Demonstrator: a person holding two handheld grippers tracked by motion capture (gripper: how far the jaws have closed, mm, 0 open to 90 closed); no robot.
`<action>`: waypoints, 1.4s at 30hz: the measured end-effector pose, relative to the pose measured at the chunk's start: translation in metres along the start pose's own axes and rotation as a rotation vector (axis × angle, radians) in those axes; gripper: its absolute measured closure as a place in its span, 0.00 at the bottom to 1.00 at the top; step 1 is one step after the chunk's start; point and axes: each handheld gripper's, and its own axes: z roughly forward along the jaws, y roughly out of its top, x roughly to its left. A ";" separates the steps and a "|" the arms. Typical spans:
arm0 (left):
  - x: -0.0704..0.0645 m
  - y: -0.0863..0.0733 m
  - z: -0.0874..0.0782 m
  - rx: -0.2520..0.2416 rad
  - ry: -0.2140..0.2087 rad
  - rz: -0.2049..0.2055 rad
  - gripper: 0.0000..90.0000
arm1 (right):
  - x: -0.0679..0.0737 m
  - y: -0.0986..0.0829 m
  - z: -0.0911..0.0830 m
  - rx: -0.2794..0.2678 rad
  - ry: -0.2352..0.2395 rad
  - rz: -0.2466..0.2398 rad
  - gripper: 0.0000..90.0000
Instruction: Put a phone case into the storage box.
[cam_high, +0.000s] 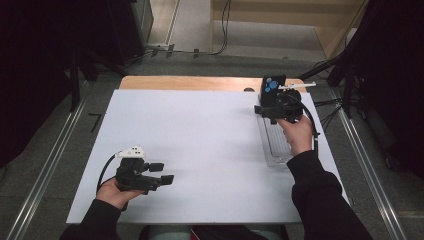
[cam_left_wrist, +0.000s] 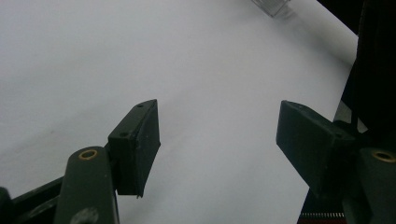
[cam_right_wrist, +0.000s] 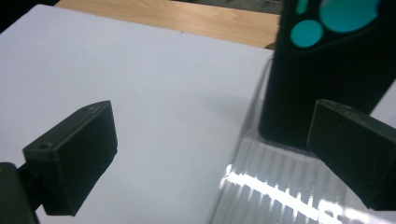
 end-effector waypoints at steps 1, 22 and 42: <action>0.000 0.000 0.000 -0.001 -0.002 0.001 0.34 | 0.002 -0.001 -0.001 0.000 0.013 -0.006 0.00; 0.002 0.002 0.001 0.001 -0.017 0.005 0.34 | 0.028 -0.014 -0.002 -0.009 0.172 -0.080 0.20; 0.001 0.002 0.000 0.007 -0.036 0.009 0.34 | 0.056 -0.038 -0.005 0.083 0.278 -0.131 0.22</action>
